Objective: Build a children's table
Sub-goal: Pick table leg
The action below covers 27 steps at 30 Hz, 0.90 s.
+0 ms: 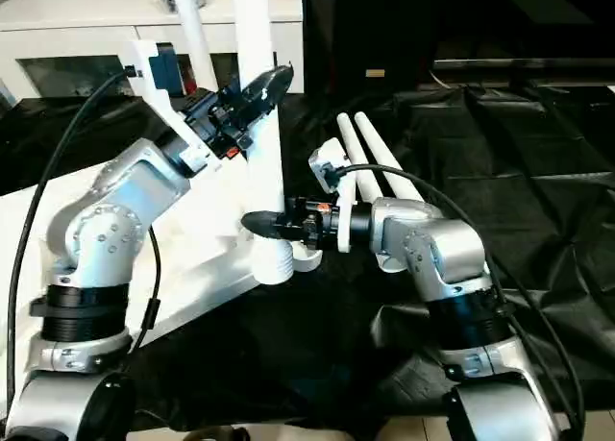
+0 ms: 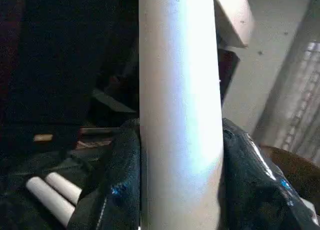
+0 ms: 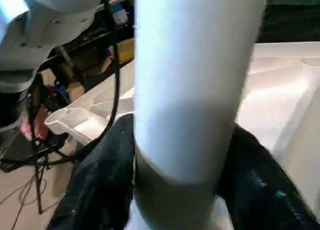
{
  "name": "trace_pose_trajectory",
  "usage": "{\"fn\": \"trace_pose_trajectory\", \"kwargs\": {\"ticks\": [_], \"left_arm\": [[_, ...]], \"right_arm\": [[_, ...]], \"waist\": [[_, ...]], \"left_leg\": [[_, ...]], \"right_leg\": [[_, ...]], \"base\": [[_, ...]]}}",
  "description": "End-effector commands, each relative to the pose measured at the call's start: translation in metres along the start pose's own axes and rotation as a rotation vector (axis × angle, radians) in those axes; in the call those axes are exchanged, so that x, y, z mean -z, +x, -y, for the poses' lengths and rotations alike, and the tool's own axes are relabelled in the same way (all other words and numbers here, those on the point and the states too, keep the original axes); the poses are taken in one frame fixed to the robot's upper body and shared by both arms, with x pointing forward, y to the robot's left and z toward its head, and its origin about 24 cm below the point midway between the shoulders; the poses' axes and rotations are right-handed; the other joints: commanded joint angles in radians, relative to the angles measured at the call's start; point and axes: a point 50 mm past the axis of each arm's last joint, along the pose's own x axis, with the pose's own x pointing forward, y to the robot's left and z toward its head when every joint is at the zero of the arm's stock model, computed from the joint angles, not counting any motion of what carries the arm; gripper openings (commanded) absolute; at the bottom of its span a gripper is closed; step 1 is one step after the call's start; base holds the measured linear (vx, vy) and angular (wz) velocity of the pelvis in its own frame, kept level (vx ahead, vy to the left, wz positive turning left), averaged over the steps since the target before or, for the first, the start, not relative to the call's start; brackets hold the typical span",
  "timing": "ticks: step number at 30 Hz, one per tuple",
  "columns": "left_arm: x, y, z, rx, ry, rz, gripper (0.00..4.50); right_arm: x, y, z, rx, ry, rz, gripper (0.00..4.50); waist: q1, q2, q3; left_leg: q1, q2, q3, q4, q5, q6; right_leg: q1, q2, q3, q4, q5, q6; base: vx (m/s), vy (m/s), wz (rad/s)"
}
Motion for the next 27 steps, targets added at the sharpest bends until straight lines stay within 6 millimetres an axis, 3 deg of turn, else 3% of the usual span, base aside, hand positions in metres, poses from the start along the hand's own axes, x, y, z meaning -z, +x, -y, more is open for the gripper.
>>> {"fn": "trace_pose_trajectory", "kwargs": {"ticks": [1, 7, 8, 9, 10, 16, 27], "left_arm": [[0.005, 0.000, -0.007, -0.036, 0.001, -0.032, 1.77], [0.002, 0.005, 0.000, 0.009, -0.005, -0.007, 1.75], [0.001, 0.006, 0.002, 0.028, -0.009, -0.003, 1.75], [0.000, 0.006, 0.003, 0.033, -0.006, -0.001, 1.75], [0.000, 0.006, 0.003, 0.033, -0.006, 0.000, 1.75], [-0.002, 0.006, 0.004, 0.048, -0.008, 0.010, 1.75], [-0.004, 0.008, 0.004, 0.061, -0.015, 0.009, 1.75]], "right_arm": [[-0.018, 0.000, -0.002, -0.006, -0.060, 0.030, 2.94], [-0.018, -0.003, -0.002, -0.020, -0.012, 0.001, 3.00], [-0.018, -0.003, 0.001, -0.012, -0.007, -0.025, 3.00], [-0.016, -0.003, 0.002, -0.006, -0.007, -0.045, 3.00], [-0.016, -0.003, 0.003, -0.005, -0.008, -0.051, 3.00], [-0.012, 0.000, 0.003, -0.041, 0.006, -0.124, 3.00], [-0.005, 0.005, 0.004, -0.064, 0.003, -0.164, 3.00]], "waist": [[0.000, -0.022, -0.081], [0.000, -0.023, -0.083], [0.000, -0.033, -0.083], [0.002, -0.026, -0.083], [0.001, -0.026, -0.082], [0.002, -0.037, -0.080], [0.003, -0.034, -0.081]], "left_leg": [[0.017, 0.038, -0.014, -0.059, -0.153, 0.030], [0.018, 0.040, -0.014, -0.057, -0.132, 0.043], [0.016, 0.040, -0.012, -0.056, -0.126, 0.047], [0.019, 0.041, -0.013, -0.056, -0.129, 0.046], [0.018, 0.041, -0.013, -0.057, -0.131, 0.045], [0.019, 0.042, -0.013, -0.058, -0.148, 0.038], [0.019, 0.043, -0.014, -0.058, -0.147, 0.035]], "right_leg": [[0.056, -0.054, 0.041, -0.079, -0.192, -0.189], [0.056, -0.054, 0.041, -0.075, -0.166, -0.200], [0.057, -0.055, 0.041, -0.075, -0.162, -0.203], [0.055, -0.056, 0.041, -0.075, -0.170, -0.207], [0.055, -0.055, 0.041, -0.076, -0.172, -0.206], [0.056, -0.057, 0.042, -0.077, -0.185, -0.203], [0.057, -0.057, 0.042, -0.073, -0.154, -0.217]], "base": [[0.000, 0.000, 0.00], [0.000, 0.000, 0.00], [0.000, 0.000, 0.00], [0.000, 0.000, 0.00], [0.000, 0.000, 0.00], [0.000, 0.000, 0.00], [0.000, 0.000, 0.00]]}}
